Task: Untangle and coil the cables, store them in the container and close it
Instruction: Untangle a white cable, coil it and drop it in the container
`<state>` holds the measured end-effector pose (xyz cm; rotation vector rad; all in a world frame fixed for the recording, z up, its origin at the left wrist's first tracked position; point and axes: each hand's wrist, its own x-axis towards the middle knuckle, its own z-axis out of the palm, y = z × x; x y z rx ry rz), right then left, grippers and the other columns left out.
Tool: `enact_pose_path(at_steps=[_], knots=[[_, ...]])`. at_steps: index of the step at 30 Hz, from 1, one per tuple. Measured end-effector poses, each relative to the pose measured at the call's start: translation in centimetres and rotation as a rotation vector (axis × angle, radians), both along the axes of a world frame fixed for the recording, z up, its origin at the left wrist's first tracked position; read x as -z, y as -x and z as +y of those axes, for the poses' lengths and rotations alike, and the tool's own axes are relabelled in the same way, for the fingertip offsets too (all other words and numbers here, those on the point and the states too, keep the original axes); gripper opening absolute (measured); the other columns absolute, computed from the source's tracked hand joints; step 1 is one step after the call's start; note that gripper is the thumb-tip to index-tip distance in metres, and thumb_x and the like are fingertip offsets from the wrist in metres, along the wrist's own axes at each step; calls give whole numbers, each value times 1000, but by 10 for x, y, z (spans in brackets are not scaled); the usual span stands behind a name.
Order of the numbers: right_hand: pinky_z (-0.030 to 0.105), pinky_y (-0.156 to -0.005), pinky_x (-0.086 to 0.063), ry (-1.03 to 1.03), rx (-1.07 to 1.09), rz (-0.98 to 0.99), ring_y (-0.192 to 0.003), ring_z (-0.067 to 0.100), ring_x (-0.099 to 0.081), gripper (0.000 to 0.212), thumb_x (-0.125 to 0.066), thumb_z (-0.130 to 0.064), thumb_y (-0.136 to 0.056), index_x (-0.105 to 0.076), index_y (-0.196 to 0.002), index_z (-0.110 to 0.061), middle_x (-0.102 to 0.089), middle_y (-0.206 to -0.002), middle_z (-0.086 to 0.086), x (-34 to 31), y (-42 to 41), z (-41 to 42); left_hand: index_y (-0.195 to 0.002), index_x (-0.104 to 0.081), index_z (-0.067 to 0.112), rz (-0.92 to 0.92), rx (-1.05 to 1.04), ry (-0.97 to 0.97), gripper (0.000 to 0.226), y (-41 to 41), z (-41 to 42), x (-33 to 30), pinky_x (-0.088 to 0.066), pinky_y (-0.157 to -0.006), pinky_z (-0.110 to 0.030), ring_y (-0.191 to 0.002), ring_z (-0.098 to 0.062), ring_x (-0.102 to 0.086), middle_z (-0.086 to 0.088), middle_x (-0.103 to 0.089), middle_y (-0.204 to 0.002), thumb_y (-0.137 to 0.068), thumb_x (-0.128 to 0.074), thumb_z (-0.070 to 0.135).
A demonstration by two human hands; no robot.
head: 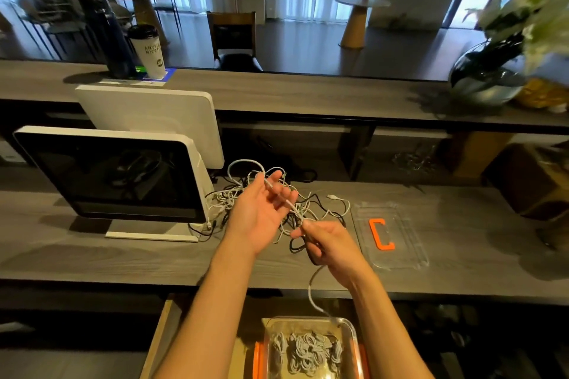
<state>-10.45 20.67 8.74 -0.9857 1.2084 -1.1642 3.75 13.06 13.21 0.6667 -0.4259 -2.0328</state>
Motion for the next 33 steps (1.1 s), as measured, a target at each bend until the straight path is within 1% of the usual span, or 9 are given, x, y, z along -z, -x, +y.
enact_pose_path(at_steps=[4, 7, 10, 14, 16, 18, 21, 27, 33], knots=[[23, -61, -45, 2, 27, -20, -62, 15, -57, 37, -57, -38, -89, -77, -94, -7, -68, -71, 8, -2, 1, -1, -95, -56, 8, -90, 97, 68, 26, -1, 2, -16, -26, -39, -18, -38, -4, -26, 8, -30, -50, -105, -40, 26], [35, -90, -52, 21, 263, -71, -100, 25, -67, 35, -54, -34, -95, -73, -110, -9, -74, -105, 11, 0, 1, -11, -92, -59, 7, -301, 280, 207, 22, -10, 5, -26, -12, -36, -19, -35, -3, -20, 8, -26, -48, -99, -44, 22], [32, -103, -46, 171, 480, 21, -123, 13, -58, 29, -43, -35, -104, -64, -123, -28, -65, -128, -4, -4, -1, -22, -89, -66, 5, -548, 459, 393, 29, -18, 9, -31, -9, -38, -24, -37, -6, -18, 5, -26, -50, -101, -43, 18], [20, -110, -32, 304, 384, 85, -136, -4, -39, 45, -30, -56, -98, -50, -135, -41, -49, -140, -26, -17, -11, -35, -81, -69, 8, -764, 629, 581, 34, -24, 10, -37, -13, -40, -25, -41, -10, -21, 5, -30, -49, -102, -45, 19], [26, -109, -37, 329, 313, 50, -128, 7, -52, 55, -25, -54, -99, -65, -124, -26, -65, -127, -13, -16, -18, -41, -76, -68, 10, -801, 644, 631, 34, -25, 10, -38, -14, -40, -24, -42, -11, -20, 5, -29, -49, -100, -46, 21], [34, -97, -46, 270, 259, -36, -98, 16, -66, 66, -24, -53, -98, -71, -99, -8, -73, -93, 4, -10, -21, -43, -68, -65, 13, -774, 526, 634, 30, -28, 9, -37, -13, -40, -24, -41, -11, -17, 5, -27, -47, -94, -50, 19], [41, -79, -48, 160, 194, -92, -59, 21, -58, 73, -25, -62, -97, -67, -82, -4, -52, -56, 5, 8, -19, -37, -62, -58, 17, -820, 208, 637, 25, -37, 1, -35, -13, -42, -21, -41, -10, -17, 6, -26, -46, -86, -51, 23], [20, -45, -38, 52, 198, 3, -45, 10, -40, 52, -42, -55, -91, -61, -71, -10, -45, -53, -5, 25, 0, -17, -64, -59, 20, -920, -65, 628, 32, -50, -16, -19, -19, -45, -24, -45, -10, -22, 5, -30, -51, -94, -48, 19], [22, -40, -11, 65, 335, -506, -40, 6, -21, 32, -50, -41, -91, -50, -70, -16, -28, -51, -7, 4, -1, -21, -91, -69, 16, -1069, -33, 571, 36, -33, -23, 15, -46, -72, -31, -67, -13, -58, 2, -60, -67, -106, -36, 23]])
